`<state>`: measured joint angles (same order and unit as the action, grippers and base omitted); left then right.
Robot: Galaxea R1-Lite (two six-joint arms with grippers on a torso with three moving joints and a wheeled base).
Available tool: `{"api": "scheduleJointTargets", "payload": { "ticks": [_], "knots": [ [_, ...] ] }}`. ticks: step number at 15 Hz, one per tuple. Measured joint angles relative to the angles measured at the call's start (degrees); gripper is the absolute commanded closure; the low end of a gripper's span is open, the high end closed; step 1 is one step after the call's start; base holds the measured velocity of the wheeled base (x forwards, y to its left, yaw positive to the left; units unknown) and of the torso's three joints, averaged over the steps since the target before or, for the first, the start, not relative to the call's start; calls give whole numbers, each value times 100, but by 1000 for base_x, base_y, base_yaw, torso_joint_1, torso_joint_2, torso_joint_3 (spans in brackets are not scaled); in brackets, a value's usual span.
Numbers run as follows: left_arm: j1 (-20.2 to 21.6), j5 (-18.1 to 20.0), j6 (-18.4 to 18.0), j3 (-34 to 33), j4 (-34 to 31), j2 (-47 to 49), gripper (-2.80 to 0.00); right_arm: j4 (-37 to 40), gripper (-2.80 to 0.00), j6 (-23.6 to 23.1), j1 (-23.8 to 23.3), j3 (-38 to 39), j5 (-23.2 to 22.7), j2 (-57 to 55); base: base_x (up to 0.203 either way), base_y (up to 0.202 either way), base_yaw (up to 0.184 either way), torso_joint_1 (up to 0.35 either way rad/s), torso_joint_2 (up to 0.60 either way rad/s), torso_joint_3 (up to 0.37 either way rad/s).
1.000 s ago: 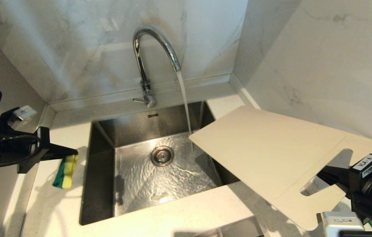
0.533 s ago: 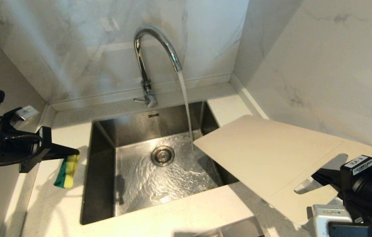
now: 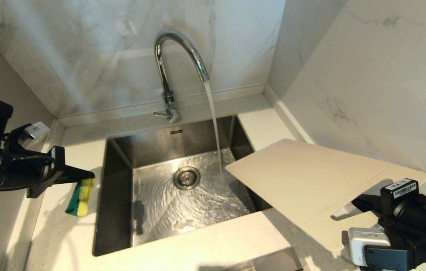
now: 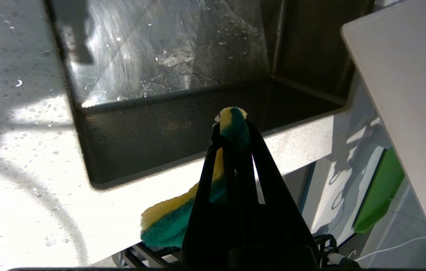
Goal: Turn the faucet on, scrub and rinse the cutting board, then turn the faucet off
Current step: Put down the cutting board
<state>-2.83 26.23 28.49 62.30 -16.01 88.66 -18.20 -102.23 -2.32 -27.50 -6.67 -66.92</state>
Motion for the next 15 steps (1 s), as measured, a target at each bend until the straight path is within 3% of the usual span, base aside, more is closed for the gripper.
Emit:
{"api": "scheduleJointTargets", "payload": {
  "ticks": [6,10,15],
  "knots": [
    [-33,-8,0,48,8,55,0,-40,0,56,-10,-22,105,-161,0,0,0,0,0,0],
    [-33,-2,-2,107,-9,56,0,21,0,515,-10,69,362,-247,0,0,0,0,0,0],
    [-25,16,-1,92,9,90,0,175,0,1030,-11,190,362,-408,0,0,0,0,0,0]
  ]
}}
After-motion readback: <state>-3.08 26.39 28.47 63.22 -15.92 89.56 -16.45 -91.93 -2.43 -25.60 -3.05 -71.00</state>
